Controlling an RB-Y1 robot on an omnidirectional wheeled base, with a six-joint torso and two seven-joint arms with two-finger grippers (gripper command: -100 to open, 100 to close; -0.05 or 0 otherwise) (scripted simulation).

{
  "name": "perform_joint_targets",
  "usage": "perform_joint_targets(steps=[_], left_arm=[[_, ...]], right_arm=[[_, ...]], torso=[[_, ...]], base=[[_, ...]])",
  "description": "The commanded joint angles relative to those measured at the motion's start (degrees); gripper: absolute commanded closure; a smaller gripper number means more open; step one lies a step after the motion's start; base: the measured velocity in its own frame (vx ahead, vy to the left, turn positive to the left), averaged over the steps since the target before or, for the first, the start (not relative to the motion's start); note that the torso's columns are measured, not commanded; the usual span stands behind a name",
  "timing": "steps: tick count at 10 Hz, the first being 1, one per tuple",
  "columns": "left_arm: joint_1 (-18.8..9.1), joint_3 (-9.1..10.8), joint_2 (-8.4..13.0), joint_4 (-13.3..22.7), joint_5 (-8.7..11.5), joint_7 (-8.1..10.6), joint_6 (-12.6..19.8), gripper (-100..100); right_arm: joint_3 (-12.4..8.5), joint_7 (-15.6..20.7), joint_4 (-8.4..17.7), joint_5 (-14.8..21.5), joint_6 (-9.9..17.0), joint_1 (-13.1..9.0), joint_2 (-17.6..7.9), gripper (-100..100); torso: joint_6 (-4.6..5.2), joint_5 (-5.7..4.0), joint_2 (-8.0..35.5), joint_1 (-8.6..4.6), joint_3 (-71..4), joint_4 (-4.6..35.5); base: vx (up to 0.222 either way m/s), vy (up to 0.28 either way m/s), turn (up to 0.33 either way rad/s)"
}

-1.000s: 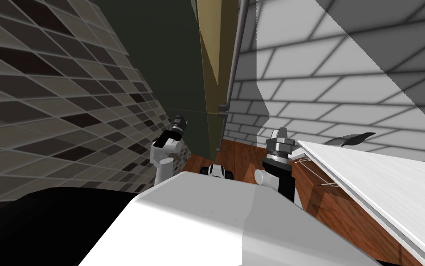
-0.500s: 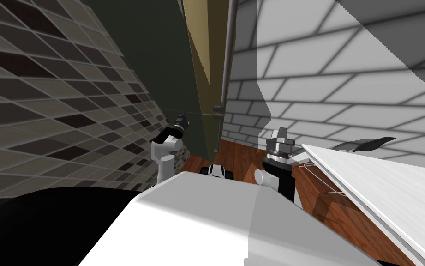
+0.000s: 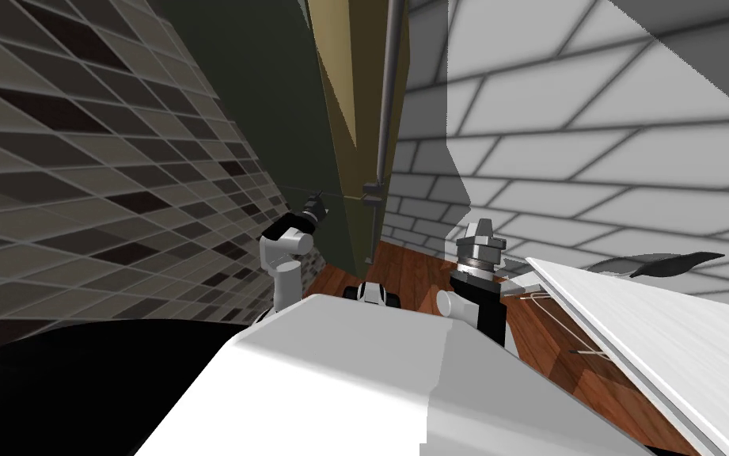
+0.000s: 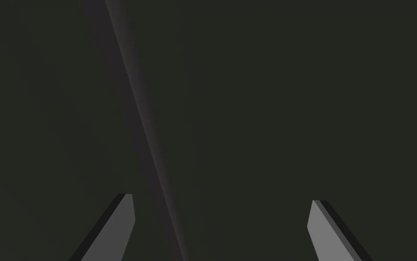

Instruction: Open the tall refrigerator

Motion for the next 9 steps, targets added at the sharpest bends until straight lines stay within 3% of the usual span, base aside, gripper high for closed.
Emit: perform_joint_targets(steps=[1, 6, 9], left_arm=[[-2.8, -0.3, -0.2, 0.1, 1.7, 0.72, 4.1, -100], [-5.8, -0.44, -0.4, -0.1, 4.0, 1.52, 10.1, -100], [-9.7, -0.78, -0.4, -1.0, 7.1, 2.64, 16.6, -100]], right_arm=[[0.0, 0.0, 0.0, 0.0, 0.0, 0.0, 0.0, 0], [0.0, 0.0, 0.0, 0.0, 0.0, 0.0, 0.0, 0], [0.0, 0.0, 0.0, 0.0, 0.0, 0.0, 0.0, 0]], torso=[[0.18, -0.03, -0.1, -0.19, -0.1, -0.1], [0.8, -0.33, -0.5, -1.13, -0.3, -0.2], [0.98, -0.72, -0.5, -1.62, -0.4, -0.1]], base=[[0.035, -0.108, 0.118], [0.029, -0.081, 0.085], [0.032, -0.096, 0.127]])
